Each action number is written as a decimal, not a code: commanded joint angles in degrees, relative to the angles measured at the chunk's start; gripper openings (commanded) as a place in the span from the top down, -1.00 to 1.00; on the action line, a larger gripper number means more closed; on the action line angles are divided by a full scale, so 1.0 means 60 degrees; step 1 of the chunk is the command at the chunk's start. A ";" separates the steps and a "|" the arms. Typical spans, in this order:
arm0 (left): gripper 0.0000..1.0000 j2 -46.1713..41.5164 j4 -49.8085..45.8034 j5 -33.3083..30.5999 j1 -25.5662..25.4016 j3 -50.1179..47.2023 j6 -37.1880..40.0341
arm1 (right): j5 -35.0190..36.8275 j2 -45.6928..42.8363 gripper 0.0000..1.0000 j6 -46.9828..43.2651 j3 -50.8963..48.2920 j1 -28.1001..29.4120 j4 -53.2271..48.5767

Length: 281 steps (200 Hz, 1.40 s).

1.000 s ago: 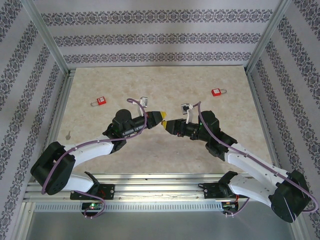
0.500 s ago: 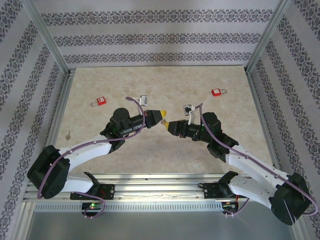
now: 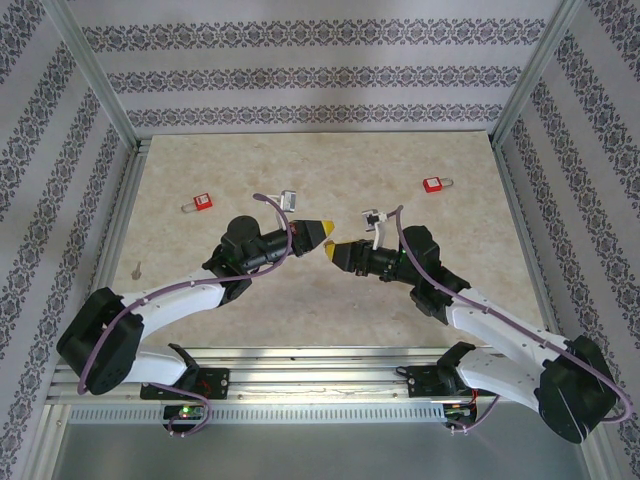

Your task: Unlock with the key

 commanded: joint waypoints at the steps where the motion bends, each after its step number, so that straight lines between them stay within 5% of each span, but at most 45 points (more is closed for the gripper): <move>1: 1.00 0.0092 0.0725 0.0158 0.0020 0.0146 0.0033 | -0.0286 0.0148 0.23 0.0111 0.0003 0.0174 0.0682; 119: 1.00 0.0180 0.1074 0.0101 0.0020 -0.0064 0.0032 | -0.0193 -0.0001 0.51 0.0173 -0.0033 0.0143 0.0654; 182: 1.00 0.0295 0.1349 0.0196 0.0020 -0.0347 -0.0088 | -0.0231 0.0119 0.99 0.0307 0.0178 0.0068 0.0486; 204: 0.52 -0.0022 0.0477 -0.0096 0.0027 -0.0364 0.0198 | -0.0075 0.0051 1.00 0.0252 0.0232 0.0079 0.0142; 219: -0.24 -0.0366 -0.0520 -0.0513 0.0074 -0.0297 0.0444 | 0.0095 -0.0042 1.00 0.0143 0.0231 0.0079 -0.0136; 233: -0.62 -0.0649 -0.1585 -0.0879 0.0221 -0.0154 0.0514 | 0.0272 -0.0134 1.00 0.0025 0.0234 0.0093 -0.0403; 281: -1.00 -0.1319 -0.5866 -0.2082 0.0583 0.1039 0.1329 | 0.0957 -0.0551 1.00 -0.0519 0.0223 0.0206 -0.1318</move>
